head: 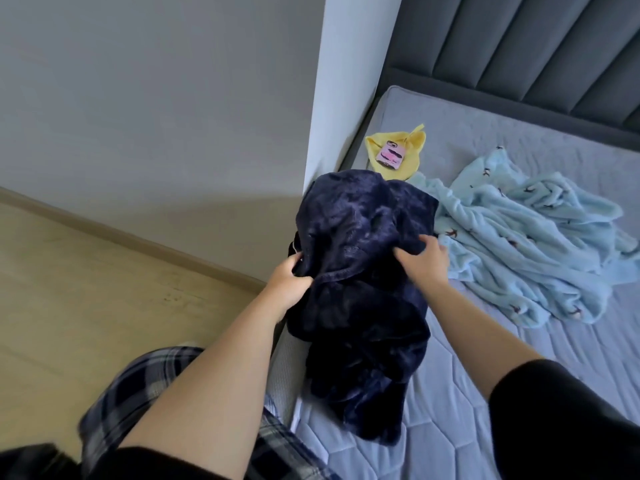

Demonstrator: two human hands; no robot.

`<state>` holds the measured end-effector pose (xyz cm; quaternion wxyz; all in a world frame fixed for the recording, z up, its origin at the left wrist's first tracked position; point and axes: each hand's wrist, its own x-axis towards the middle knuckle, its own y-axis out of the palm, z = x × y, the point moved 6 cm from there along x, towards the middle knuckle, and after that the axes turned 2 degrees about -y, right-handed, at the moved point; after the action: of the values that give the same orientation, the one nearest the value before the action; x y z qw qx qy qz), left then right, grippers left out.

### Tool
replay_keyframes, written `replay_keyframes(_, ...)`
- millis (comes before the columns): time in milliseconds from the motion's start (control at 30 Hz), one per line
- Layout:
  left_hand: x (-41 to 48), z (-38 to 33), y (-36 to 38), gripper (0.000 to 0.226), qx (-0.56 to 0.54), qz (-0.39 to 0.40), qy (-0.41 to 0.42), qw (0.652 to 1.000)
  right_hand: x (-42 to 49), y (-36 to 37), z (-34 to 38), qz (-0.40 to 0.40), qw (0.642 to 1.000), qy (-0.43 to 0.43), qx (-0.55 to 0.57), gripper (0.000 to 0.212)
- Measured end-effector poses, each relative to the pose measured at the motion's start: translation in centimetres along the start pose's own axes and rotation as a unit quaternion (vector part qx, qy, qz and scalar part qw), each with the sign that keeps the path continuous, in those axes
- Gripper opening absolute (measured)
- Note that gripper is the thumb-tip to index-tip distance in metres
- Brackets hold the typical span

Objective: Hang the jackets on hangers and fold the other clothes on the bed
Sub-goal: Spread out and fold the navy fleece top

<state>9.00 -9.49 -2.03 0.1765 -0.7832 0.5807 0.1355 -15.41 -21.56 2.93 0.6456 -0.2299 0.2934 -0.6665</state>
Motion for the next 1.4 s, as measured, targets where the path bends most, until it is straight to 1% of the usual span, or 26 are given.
replay_keyframes(67,-0.4,-0.2,-0.5,0.054,-0.002,-0.043,-0.005,0.999,-0.7,2.3,-4.1,0.049,0.979,0.168,0.105,0.080)
replay_keyframes(133,-0.8,-0.1,-1.8,0.050,-0.045,-0.121,-0.018,0.991,-1.5,4.3,-4.9,0.116,0.950,0.221,0.187,0.053)
replay_keyframes(200,-1.2,0.2,-2.6,0.045,-0.073,-0.153,-0.033,0.985,-1.4,4.5,-3.1,0.124,0.938,0.207,0.248,0.020)
replay_keyframes(267,-1.3,0.2,-2.4,0.041,-0.066,-0.100,-0.037,0.992,-0.5,1.8,1.0,0.048,0.951,0.127,0.276,0.012)
replay_keyframes(333,-1.9,-0.1,-0.6,0.044,-0.075,0.030,-0.025,0.996,0.0,-2.7,5.8,-0.077,0.956,0.032,0.282,0.015)
replay_keyframes(433,-3.6,0.3,2.7,0.050,-0.039,0.231,-0.039,0.971,-2.1,-10.6,14.1,-0.252,0.913,-0.169,0.273,0.023)
replay_keyframes(500,-4.0,1.0,3.8,0.042,0.044,0.267,-0.057,0.961,-3.9,-14.0,18.9,-0.285,0.884,-0.277,0.247,0.025)
replay_keyframes(567,-2.9,1.2,2.6,0.037,0.092,0.161,-0.072,0.980,-4.8,-13.5,22.5,-0.221,0.901,-0.351,0.130,0.022)
replay_keyframes(633,-2.4,1.2,0.4,0.036,-0.087,0.008,-0.129,0.988,-5.3,-9.2,23.8,-0.099,0.905,-0.400,-0.107,0.015)
replay_keyframes(700,-2.4,1.1,-2.0,0.040,-0.294,-0.107,-0.133,0.940,-6.9,-2.5,21.8,0.113,0.839,-0.413,-0.336,0.031)
replay_keyframes(767,-2.4,1.3,-4.4,0.043,-0.364,-0.188,-0.113,0.905,-9.6,2.9,17.1,0.354,0.734,-0.374,-0.443,0.051)
replay_keyframes(800,-2.4,1.6,-5.4,0.045,-0.372,-0.209,-0.104,0.898,-10.9,4.2,15.3,0.420,0.721,-0.356,-0.421,0.049)
replay_keyframes(833,-2.5,1.8,-6.0,0.047,-0.377,-0.220,-0.100,0.894,-11.3,4.8,14.6,0.433,0.752,-0.351,-0.352,0.040)
replay_keyframes(867,-2.4,1.9,-6.3,0.049,-0.372,-0.221,-0.101,0.896,-10.8,4.8,14.6,0.387,0.810,-0.361,-0.252,0.030)
replay_keyframes(900,-2.4,2.0,-6.3,0.051,-0.368,-0.216,-0.103,0.899,-9.3,4.1,14.8,0.269,0.866,-0.384,-0.172,0.026)
replay_keyframes(933,-2.4,1.9,-6.2,0.053,-0.360,-0.208,-0.105,0.903,-8.1,3.0,14.5,0.131,0.896,-0.396,-0.151,0.027)
replay_keyframes(967,-2.4,1.7,-6.0,0.054,-0.348,-0.199,-0.105,0.910,-7.0,2.3,13.7,0.022,0.900,-0.389,-0.195,0.033)
replay_keyframes(1000,-2.4,1.5,-5.8,0.056,-0.331,-0.190,-0.102,0.919,-6.0,2.3,12.2,-0.014,0.901,-0.351,-0.256,0.048)
replay_keyframes(1067,-2.4,0.9,-5.1,0.056,-0.287,-0.171,-0.085,0.939,-5.0,4.3,7.6,0.115,0.918,-0.198,-0.323,0.082)
replay_keyframes(1100,-2.3,0.5,-4.7,0.056,-0.261,-0.160,-0.065,0.950,-5.6,5.5,5.7,0.192,0.910,-0.149,-0.336,0.087)
replay_keyframes(1133,-2.2,-0.1,-4.2,0.058,-0.230,-0.151,-0.040,0.961,-6.4,6.7,4.6,0.251,0.894,-0.141,-0.344,0.083)
replay_keyframes(1200,-2.8,-1.4,-3.8,0.069,-0.105,-0.178,0.046,0.977,-8.2,8.4,4.6,0.332,0.852,-0.205,-0.349,0.064)
replay_keyframes(1233,-3.5,-2.4,-3.9,0.076,0.007,-0.220,0.117,0.968,-9.2,8.9,5.0,0.387,0.823,-0.230,-0.346,0.057)
replay_keyframes(1333,-5.8,-5.5,-2.7,0.087,0.291,-0.297,0.314,0.854,-11.4,8.6,5.9,0.577,0.729,-0.219,-0.297,0.040)
replay_keyframes(1367,-6.1,-5.8,-2.3,0.089,0.333,-0.292,0.334,0.832,-11.3,7.9,6.4,0.609,0.733,-0.188,-0.237,0.031)
replay_keyframes(1400,-5.9,-5.7,-2.1,0.090,0.372,-0.278,0.329,0.822,-10.6,7.2,7.2,0.603,0.772,-0.145,-0.140,0.021)
